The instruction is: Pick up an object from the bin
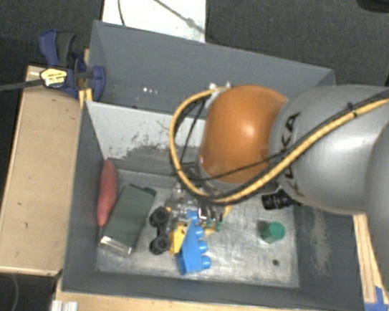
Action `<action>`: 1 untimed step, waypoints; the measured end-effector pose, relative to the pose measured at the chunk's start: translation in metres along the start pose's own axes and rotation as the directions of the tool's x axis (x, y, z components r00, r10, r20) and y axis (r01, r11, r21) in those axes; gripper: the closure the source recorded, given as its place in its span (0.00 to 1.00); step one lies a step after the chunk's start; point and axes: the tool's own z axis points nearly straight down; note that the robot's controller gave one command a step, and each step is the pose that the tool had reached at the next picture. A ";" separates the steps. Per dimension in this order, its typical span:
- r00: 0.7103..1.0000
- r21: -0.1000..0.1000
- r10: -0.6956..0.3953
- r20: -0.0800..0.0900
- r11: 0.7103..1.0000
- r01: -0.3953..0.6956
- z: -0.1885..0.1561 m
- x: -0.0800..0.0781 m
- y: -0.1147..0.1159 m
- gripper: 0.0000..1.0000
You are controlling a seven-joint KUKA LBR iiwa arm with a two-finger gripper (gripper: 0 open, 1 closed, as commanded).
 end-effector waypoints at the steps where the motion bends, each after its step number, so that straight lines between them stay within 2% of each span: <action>1: 1.000 -0.007 -0.024 0.018 1.000 0.024 -0.036 0.000 -0.022 1.00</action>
Offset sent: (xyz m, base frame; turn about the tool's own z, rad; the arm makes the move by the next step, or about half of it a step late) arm 0.0223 0.0026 0.0338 -0.0360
